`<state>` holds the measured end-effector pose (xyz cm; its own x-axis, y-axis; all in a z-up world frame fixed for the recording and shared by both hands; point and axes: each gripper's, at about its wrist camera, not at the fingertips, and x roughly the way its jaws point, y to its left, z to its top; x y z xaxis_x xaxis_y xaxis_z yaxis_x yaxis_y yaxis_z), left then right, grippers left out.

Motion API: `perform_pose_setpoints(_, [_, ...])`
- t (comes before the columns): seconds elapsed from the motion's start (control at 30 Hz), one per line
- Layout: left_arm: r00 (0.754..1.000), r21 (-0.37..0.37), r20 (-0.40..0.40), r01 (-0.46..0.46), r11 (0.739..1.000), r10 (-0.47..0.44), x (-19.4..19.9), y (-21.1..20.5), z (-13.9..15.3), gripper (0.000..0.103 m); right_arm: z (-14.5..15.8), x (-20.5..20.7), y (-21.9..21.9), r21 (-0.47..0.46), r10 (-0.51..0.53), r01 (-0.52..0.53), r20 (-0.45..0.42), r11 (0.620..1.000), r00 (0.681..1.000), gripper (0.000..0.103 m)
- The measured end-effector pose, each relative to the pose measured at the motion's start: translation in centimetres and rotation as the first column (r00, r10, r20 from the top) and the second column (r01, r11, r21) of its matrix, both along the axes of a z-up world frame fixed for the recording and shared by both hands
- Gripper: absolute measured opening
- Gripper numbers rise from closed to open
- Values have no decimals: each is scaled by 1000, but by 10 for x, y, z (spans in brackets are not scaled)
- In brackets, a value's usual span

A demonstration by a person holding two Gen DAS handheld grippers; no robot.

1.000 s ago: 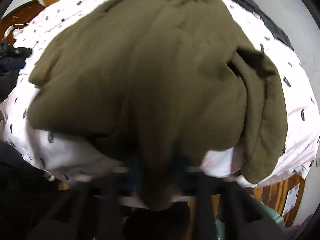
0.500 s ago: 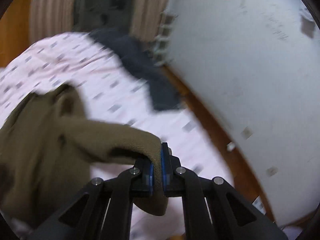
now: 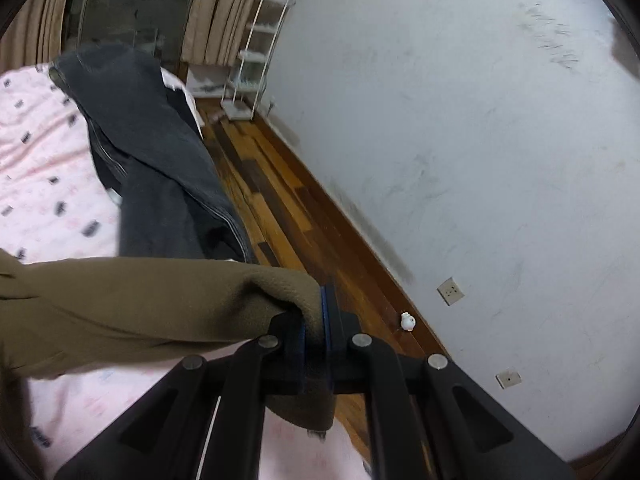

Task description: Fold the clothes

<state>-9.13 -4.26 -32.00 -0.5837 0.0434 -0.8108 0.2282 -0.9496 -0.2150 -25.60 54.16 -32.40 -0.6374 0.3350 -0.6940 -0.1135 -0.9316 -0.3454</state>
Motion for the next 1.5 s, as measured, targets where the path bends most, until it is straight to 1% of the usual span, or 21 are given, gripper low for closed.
perform_pose_setpoints(0.13, [999,-29,9,-34,999,35,-14,5,-7,55,-49,-28,-3,0,-6,6,34,1000,999,10])
perform_pose_setpoints(0.17, [999,-39,13,-43,998,44,-17,5,-10,55,-60,-32,-3,-9,-10,10,44,1000,999,19])
perform_pose_setpoints(0.2, [998,-51,17,-56,997,56,-19,3,-12,55,-70,-34,-6,-14,-11,11,52,1000,999,33])
perform_pose_setpoints(0.23, [997,-63,21,-69,996,71,-21,1,-14,55,-79,-36,-9,-18,-11,12,59,1000,998,39])
perform_pose_setpoints(0.27, [996,-69,23,-84,994,85,-23,-2,-16,55,-88,-38,-13,-23,-11,12,67,1000,998,52])
perform_pose_setpoints(0.37, [991,-93,26,-127,988,130,-25,-20,-24,55,-83,-31,-31,-54,24,-23,13,998,1000,75])
perform_pose_setpoints(0.43, [988,-116,30,-150,982,154,-27,-33,-29,55,-69,-24,-50,-80,89,-92,-39,993,995,76])
perform_pose_setpoints(0.5, [983,-139,33,-175,975,181,-28,-48,-37,55,-54,-21,-83,-125,218,-227,-81,966,973,76])
perform_pose_setpoints(0.57, [977,-147,35,-203,968,210,-28,-64,-45,55,-40,-17,-132,-173,379,-395,-121,902,918,76])
perform_pose_setpoints(0.63, [971,-152,36,-229,962,237,-29,-80,-55,55,-33,-14,-194,-218,548,-567,-144,795,824,76])
perform_pose_setpoints(0.7, [967,-159,37,-242,957,251,-30,-93,-65,55,-33,-8,-253,-255,671,-685,-153,683,726,76])
perform_pose_setpoints(0.77, [967,-165,37,-243,956,253,-33,-106,-77,55,-37,0,-314,-290,775,-779,-158,556,612,76])
perform_pose_setpoints(0.87, [972,-172,51,-217,961,229,-39,-118,-93,55,-49,15,-387,-277,877,-870,-144,409,458,76])
perform_pose_setpoints(0.93, [977,-171,54,-193,966,204,-43,-127,-100,55,-67,13,-424,-258,910,-895,-104,364,401,76])
perform_pose_setpoints(1.07, [986,-156,51,-151,976,161,-52,-146,-109,55,-103,-4,-463,-282,930,-893,-9,351,368,74])
perform_pose_setpoints(1.13, [989,-151,57,-129,980,139,-59,-158,-114,55,-123,-23,-475,-300,934,-886,56,354,354,61])
perform_pose_setpoints(1.17, [990,-154,63,-119,981,130,-63,-163,-117,55,-133,-29,-479,-305,933,-882,88,359,349,49])
perform_pose_setpoints(1.23, [991,-154,75,-102,983,114,-70,-172,-122,55,-148,-41,-485,-306,930,-878,138,368,342,38])
perform_pose_setpoints(1.33, [993,-79,88,-70,994,77,-81,-179,-130,55,-153,-48,-481,-309,922,-869,161,387,353,23])
perform_pose_setpoints(1.4, [994,-101,85,-65,993,74,-85,-178,-130,55,-149,-55,-478,-313,916,-861,147,401,374,9])
perform_pose_setpoints(1.5, [992,-134,92,-79,988,92,-89,-180,-133,55,-131,-63,-470,-320,904,-848,94,423,416,7])
